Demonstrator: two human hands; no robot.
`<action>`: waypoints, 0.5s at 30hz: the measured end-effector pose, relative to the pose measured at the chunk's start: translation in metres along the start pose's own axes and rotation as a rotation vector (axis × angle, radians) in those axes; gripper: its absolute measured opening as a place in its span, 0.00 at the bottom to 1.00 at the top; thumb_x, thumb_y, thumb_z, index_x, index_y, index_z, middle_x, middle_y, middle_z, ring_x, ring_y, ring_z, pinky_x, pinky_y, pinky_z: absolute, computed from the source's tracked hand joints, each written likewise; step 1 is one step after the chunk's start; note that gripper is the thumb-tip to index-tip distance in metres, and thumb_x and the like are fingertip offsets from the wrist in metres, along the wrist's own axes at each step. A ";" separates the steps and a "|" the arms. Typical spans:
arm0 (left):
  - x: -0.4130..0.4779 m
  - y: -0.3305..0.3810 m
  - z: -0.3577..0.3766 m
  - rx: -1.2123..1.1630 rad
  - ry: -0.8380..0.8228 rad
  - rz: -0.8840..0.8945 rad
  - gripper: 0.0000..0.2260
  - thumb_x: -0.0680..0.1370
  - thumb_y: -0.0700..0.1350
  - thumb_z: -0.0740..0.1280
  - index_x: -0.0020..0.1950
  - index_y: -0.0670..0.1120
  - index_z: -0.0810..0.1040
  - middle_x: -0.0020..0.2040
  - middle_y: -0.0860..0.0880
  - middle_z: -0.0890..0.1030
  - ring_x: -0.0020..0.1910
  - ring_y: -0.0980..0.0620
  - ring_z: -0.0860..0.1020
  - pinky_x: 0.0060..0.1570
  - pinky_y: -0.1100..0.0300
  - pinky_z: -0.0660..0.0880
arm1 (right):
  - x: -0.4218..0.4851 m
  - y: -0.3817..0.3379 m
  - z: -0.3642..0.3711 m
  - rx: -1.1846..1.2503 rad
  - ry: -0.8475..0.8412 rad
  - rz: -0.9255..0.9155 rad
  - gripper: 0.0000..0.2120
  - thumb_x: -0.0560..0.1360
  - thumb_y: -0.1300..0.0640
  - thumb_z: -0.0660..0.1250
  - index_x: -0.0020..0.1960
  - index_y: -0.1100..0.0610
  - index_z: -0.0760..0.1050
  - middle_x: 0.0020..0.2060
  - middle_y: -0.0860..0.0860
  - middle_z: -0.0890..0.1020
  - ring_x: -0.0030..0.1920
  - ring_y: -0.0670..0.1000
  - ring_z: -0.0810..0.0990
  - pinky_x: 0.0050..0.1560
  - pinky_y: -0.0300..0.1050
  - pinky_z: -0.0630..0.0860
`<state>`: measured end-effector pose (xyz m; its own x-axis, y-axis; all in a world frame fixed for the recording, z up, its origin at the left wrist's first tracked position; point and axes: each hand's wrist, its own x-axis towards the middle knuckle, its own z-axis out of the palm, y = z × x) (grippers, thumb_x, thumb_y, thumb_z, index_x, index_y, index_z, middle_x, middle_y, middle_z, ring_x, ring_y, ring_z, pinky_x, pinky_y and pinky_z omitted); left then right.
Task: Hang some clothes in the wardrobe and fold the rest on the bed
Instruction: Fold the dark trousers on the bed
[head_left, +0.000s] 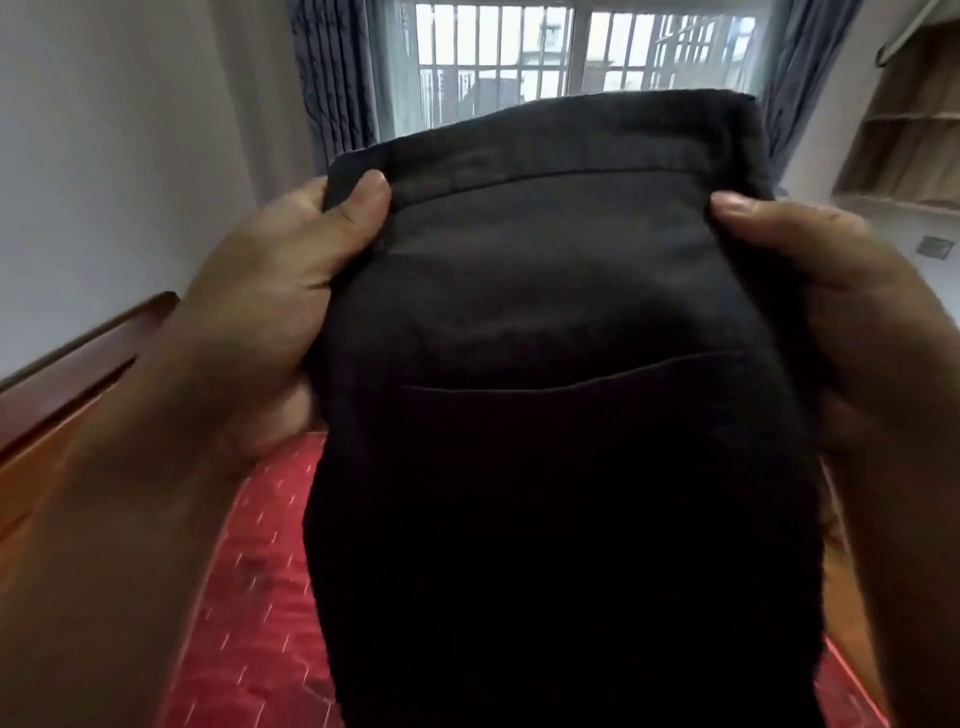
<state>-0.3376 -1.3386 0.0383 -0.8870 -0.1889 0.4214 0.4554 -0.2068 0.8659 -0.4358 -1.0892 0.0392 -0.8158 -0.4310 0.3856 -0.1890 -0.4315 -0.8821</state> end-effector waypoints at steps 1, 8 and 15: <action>0.006 -0.008 -0.003 0.011 0.002 -0.022 0.16 0.82 0.48 0.62 0.64 0.40 0.78 0.57 0.42 0.85 0.56 0.44 0.84 0.49 0.53 0.82 | 0.007 0.007 -0.005 -0.004 0.001 0.023 0.15 0.72 0.56 0.70 0.55 0.63 0.81 0.47 0.60 0.86 0.45 0.57 0.86 0.44 0.47 0.82; 0.038 -0.142 -0.061 0.050 0.123 -0.294 0.20 0.77 0.43 0.67 0.68 0.37 0.73 0.59 0.39 0.83 0.57 0.44 0.83 0.52 0.55 0.82 | 0.050 0.152 -0.066 -0.067 0.109 0.324 0.07 0.77 0.61 0.68 0.50 0.58 0.84 0.46 0.61 0.86 0.43 0.57 0.86 0.43 0.49 0.82; -0.023 -0.311 -0.140 0.718 0.036 -0.542 0.06 0.75 0.37 0.74 0.49 0.44 0.79 0.40 0.52 0.81 0.40 0.57 0.78 0.45 0.62 0.77 | -0.003 0.332 -0.133 -0.495 0.006 0.521 0.12 0.75 0.68 0.71 0.51 0.53 0.83 0.44 0.47 0.86 0.46 0.47 0.84 0.47 0.42 0.79</action>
<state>-0.4479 -1.4048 -0.2784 -0.9576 -0.2728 -0.0923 -0.1933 0.3713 0.9082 -0.5686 -1.1258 -0.2908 -0.8704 -0.4777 -0.1190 0.0012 0.2397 -0.9708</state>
